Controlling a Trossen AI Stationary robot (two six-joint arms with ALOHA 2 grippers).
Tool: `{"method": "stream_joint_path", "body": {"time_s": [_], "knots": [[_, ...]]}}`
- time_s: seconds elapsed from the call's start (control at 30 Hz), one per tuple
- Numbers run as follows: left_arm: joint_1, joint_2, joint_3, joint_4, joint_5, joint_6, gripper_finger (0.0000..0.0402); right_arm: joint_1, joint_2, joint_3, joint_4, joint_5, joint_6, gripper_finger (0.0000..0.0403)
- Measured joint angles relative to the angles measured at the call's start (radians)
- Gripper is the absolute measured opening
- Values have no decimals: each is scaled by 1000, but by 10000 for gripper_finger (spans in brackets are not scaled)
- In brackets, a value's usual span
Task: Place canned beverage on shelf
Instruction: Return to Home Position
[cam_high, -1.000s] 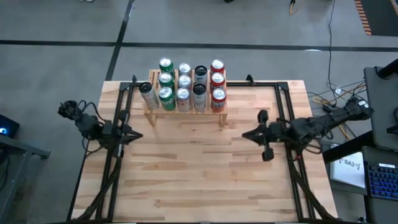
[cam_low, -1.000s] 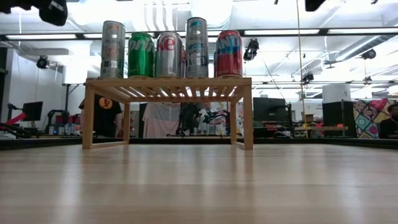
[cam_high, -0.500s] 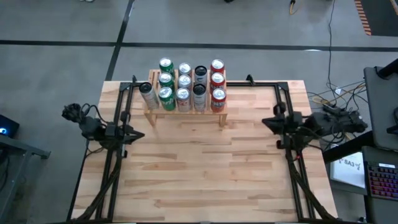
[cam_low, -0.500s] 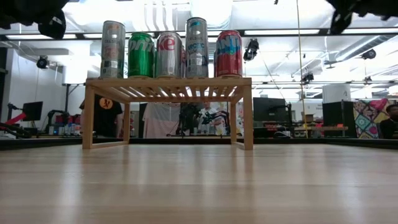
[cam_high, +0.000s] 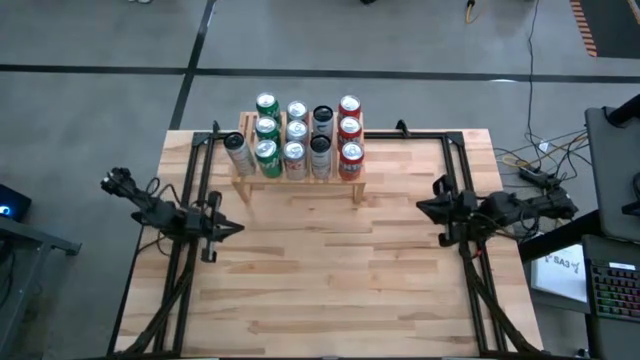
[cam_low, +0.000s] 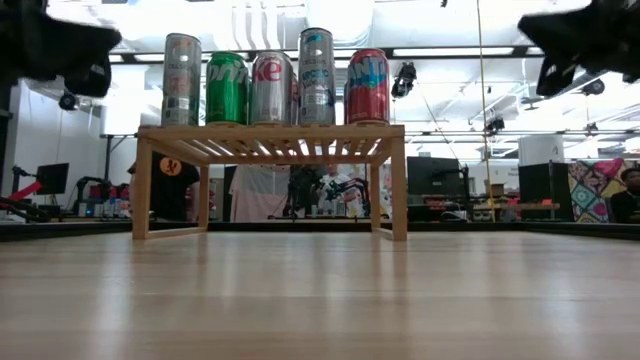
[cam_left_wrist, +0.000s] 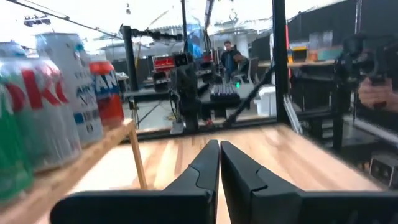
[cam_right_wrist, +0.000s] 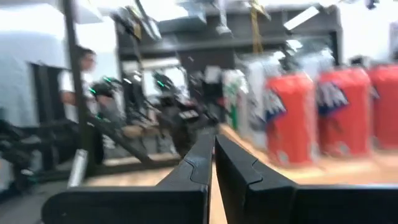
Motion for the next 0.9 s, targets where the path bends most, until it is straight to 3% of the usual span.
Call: {"method": "stream_joint_path", "body": {"time_s": [0.13, 0.27, 0.37, 0.9], "knots": [[1, 10, -11, -53, -18, -47, 0, -2, 14, 0, -61, 93, 4, 9], [2, 26, -12, -58, -156, -121, 0, -2, 13, 0, -139, 213, 163, 9], [2, 36, -12, -58, -216, -135, 0, -2, 14, 0, -195, 217, 210, 9], [2, 62, -8, -62, -217, -132, 0, -2, 15, -1, -249, 212, 209, 9]]}}
